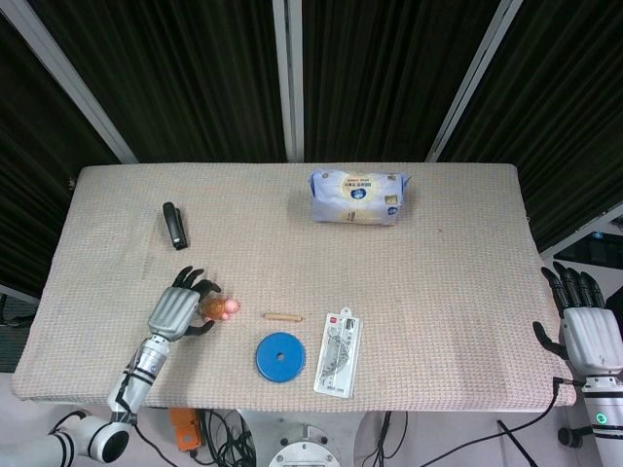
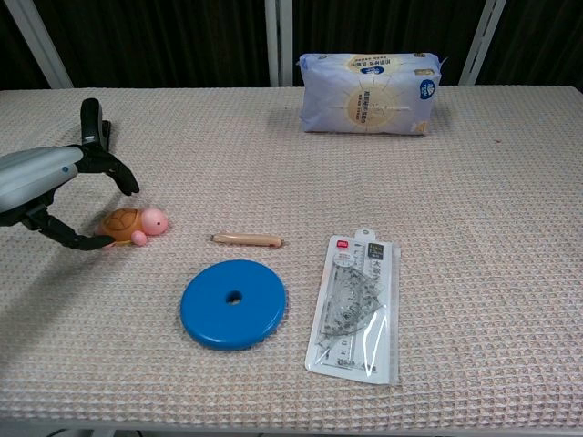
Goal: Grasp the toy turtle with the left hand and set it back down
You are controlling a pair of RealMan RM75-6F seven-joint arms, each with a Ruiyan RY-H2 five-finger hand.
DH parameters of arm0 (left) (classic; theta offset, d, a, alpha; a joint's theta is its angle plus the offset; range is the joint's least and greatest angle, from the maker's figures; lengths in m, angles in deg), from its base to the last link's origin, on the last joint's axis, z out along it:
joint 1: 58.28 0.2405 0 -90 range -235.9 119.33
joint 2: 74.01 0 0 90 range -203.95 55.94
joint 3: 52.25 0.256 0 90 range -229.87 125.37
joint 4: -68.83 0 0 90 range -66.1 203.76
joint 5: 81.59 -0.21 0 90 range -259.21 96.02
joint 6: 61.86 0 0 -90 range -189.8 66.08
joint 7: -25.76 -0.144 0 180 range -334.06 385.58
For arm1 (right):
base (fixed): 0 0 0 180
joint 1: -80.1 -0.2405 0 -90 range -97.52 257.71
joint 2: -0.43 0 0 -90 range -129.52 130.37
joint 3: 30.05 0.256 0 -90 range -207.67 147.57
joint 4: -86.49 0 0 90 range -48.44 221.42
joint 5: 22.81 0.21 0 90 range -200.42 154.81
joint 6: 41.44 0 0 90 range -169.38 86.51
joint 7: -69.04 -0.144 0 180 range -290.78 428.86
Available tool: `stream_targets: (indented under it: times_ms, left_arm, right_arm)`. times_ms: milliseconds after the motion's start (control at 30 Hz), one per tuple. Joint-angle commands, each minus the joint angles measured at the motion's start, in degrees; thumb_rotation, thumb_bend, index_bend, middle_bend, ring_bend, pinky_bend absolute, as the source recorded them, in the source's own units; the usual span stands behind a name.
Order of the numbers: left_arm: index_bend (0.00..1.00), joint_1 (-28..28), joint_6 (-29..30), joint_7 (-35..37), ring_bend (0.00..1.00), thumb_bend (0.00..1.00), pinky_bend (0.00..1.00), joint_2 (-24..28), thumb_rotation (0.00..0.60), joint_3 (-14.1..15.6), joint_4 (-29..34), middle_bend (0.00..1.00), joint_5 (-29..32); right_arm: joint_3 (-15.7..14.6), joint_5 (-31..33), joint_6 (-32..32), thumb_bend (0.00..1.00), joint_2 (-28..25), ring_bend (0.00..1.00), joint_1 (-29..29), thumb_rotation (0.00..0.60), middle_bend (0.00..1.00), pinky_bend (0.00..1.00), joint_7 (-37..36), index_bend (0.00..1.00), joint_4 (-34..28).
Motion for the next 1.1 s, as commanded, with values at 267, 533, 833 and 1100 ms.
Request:
stream_targets:
  times_ms: [267, 533, 833, 1100]
  left_arm:
    - [0.43, -0.7, -0.3, 0.9, 0.11, 0.23, 0.06, -2.4, 0.6, -0.3, -2.9, 0.41, 0.0]
    - [0.69, -1.0, 0.1, -1.4, 0.29, 0.34, 0.15, -4.7, 0.6, -0.8, -6.3, 0.66, 0.8]
    - [0.79, -0.9, 0.7, -3.1, 0.41, 0.36, 0.19, -5.4, 0.6, -1.0, -7.3, 0.78, 1.3]
    - [0.42, -0.9, 0.1, -1.4, 0.23, 0.23, 0.14, -2.2, 0.6, 0.1, -3.6, 0.46, -0.1]
  right_arm:
    - [0.1, 0.3, 0.1, 0.25, -0.1, 0.0, 0.0, 0.6, 0.0, 0.0, 0.5, 0.0, -0.2]
    - [0.1, 0.8, 0.4, 0.25, 0.0, 0.0, 0.0, 0.6, 0.0, 0.0, 0.4, 0.0, 0.1]
    - [0.1, 0.8, 0.3, 0.21, -0.1, 0.0, 0.1, 0.6, 0.0, 0.0, 0.7, 0.0, -0.1]
    - [0.2, 0.7, 0.1, 0.21, -0.1, 0.0, 0.2, 0.6, 0.0, 0.0, 0.6, 0.0, -0.2]
